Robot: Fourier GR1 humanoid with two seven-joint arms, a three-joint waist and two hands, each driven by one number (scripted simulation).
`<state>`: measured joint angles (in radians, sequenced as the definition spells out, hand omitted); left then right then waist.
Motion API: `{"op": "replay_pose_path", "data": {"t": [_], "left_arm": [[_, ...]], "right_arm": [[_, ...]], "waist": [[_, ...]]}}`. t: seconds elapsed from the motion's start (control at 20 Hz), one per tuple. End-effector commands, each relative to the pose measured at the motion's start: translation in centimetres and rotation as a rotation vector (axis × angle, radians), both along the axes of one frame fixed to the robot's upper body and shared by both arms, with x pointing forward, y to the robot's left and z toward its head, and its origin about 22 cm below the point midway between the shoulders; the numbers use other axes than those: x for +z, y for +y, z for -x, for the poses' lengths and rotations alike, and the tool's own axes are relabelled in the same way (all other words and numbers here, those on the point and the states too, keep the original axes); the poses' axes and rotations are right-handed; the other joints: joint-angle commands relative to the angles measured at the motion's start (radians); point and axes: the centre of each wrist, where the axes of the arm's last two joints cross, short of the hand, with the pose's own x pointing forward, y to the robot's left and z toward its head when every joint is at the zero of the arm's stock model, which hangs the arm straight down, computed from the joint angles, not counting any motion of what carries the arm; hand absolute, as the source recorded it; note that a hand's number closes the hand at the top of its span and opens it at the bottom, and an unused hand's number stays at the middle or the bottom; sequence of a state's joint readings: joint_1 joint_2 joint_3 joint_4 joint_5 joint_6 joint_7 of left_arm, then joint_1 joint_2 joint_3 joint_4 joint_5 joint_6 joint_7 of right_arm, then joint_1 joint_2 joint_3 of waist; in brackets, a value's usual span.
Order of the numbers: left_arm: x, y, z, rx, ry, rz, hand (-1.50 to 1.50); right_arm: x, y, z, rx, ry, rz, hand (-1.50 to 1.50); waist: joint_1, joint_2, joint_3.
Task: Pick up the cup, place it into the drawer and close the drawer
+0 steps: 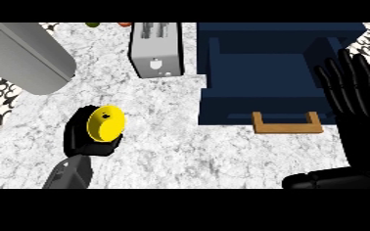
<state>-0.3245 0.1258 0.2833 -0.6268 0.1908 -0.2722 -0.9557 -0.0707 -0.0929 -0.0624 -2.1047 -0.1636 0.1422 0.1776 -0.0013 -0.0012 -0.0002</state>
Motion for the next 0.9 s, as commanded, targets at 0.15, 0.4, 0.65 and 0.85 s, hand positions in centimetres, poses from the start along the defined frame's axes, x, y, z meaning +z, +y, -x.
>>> {"op": "replay_pose_path", "data": {"t": [0.15,0.4,0.65,0.85], "left_arm": [[5.1,-1.1,-1.8,-0.149,-0.148,-0.018,1.50],[9.8,-4.2,-3.0,-0.228,-0.161,-0.018,1.50],[15.3,-9.4,-5.2,-0.270,-0.194,0.010,1.50],[18.6,-10.5,-6.1,-0.247,-0.210,0.009,1.50]], "right_arm": [[1.2,-0.5,0.4,-0.023,0.015,0.003,-1.50],[-0.3,-0.1,1.8,-0.010,0.021,-0.021,-1.50],[0.6,1.2,-1.0,-0.022,0.002,0.001,-1.50],[0.3,-1.2,-0.4,-0.002,-0.001,-0.008,-1.50]], "waist": [[0.012,-0.006,0.002],[0.007,-0.004,0.001],[0.006,-0.001,0.001],[-0.002,0.000,0.000]]}}
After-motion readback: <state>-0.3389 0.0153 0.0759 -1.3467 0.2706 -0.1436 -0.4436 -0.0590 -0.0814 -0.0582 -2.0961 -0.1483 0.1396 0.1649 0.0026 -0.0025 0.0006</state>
